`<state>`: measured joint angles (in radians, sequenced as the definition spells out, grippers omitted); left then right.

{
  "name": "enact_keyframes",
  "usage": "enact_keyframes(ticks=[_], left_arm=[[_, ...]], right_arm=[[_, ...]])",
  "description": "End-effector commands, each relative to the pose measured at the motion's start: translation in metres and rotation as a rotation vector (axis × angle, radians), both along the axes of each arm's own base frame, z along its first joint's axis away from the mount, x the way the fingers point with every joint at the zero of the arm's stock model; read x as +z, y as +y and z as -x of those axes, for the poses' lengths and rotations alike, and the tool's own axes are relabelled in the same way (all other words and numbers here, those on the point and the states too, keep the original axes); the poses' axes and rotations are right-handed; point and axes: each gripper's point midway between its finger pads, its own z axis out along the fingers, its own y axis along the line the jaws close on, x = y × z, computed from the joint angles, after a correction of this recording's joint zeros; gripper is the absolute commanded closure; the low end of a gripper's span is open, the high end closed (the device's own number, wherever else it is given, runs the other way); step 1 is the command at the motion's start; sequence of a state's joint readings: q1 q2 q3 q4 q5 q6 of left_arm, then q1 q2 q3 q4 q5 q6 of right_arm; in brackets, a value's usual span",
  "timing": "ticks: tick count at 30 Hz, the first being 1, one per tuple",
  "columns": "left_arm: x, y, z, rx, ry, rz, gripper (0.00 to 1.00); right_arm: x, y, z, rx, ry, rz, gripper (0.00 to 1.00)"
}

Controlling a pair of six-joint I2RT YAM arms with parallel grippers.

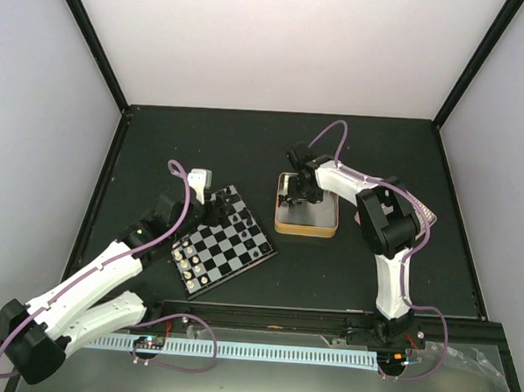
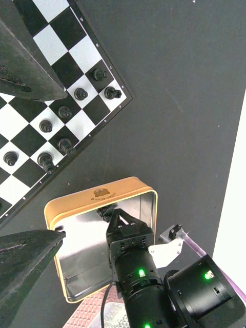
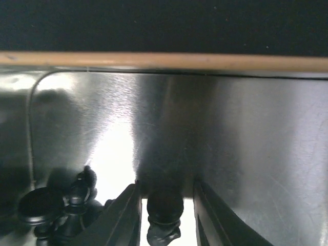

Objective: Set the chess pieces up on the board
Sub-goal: Pick up the chess piece from the storage box, then place the chess piece on the chessboard.

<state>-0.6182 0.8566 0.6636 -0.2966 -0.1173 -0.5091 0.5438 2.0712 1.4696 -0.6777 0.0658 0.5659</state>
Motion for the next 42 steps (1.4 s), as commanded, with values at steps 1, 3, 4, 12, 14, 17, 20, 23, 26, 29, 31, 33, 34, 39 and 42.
enact_keyframes(ticks=[1, 3, 4, 12, 14, 17, 20, 23, 26, 29, 31, 33, 34, 39, 42], left_arm=[[0.008, 0.004, -0.004, 0.022, -0.033, 0.017, 0.30], [0.008, 0.004, -0.004, 0.023, -0.034, 0.017, 0.30], [0.008, 0.004, -0.003, 0.023, -0.033, 0.016, 0.30], [0.008, 0.005, -0.002, 0.023, -0.035, 0.021, 0.30], [0.008, 0.004, -0.002, 0.019, -0.037, 0.024, 0.29], [0.007, 0.002, 0.000, 0.005, -0.036, 0.032, 0.29], [0.009, -0.004, 0.002, -0.033, -0.046, 0.041, 0.28], [0.012, -0.012, 0.005, -0.084, -0.064, 0.063, 0.27], [0.017, -0.021, 0.007, -0.135, -0.087, 0.082, 0.26], [0.023, -0.031, 0.010, -0.195, -0.113, 0.108, 0.26], [0.027, -0.041, 0.014, -0.257, -0.129, 0.134, 0.25], [0.031, -0.052, 0.018, -0.316, -0.136, 0.167, 0.25], [0.033, -0.056, 0.020, -0.341, -0.135, 0.186, 0.25], [0.032, -0.071, 0.025, -0.405, -0.109, 0.255, 0.26], [0.034, -0.076, 0.023, -0.412, -0.104, 0.281, 0.31]], right_arm=[[-0.001, 0.004, -0.004, -0.008, -0.006, -0.002, 0.74], [-0.003, 0.003, -0.004, -0.012, -0.004, 0.005, 0.77], [-0.005, 0.003, -0.004, -0.014, -0.001, 0.008, 0.80], [0.002, 0.005, -0.002, -0.042, -0.023, -0.039, 0.92], [0.011, 0.008, -0.004, -0.058, -0.052, -0.077, 0.92], [0.031, 0.013, -0.004, -0.088, -0.098, -0.155, 0.92], [0.055, 0.023, -0.001, -0.108, -0.131, -0.268, 0.92], [0.082, 0.039, 0.009, -0.118, -0.129, -0.427, 0.91], [0.103, 0.052, 0.020, -0.132, -0.114, -0.571, 0.91], [0.116, 0.061, 0.034, -0.159, -0.076, -0.703, 0.91], [0.130, 0.067, 0.040, -0.177, -0.066, -0.802, 0.91], [0.141, 0.073, 0.047, -0.196, -0.039, -0.894, 0.91], [0.147, 0.076, 0.050, -0.205, -0.027, -0.937, 0.91], [0.169, 0.090, 0.069, -0.244, 0.060, -1.107, 0.91], [0.177, 0.100, 0.082, -0.257, 0.118, -1.182, 0.91]])
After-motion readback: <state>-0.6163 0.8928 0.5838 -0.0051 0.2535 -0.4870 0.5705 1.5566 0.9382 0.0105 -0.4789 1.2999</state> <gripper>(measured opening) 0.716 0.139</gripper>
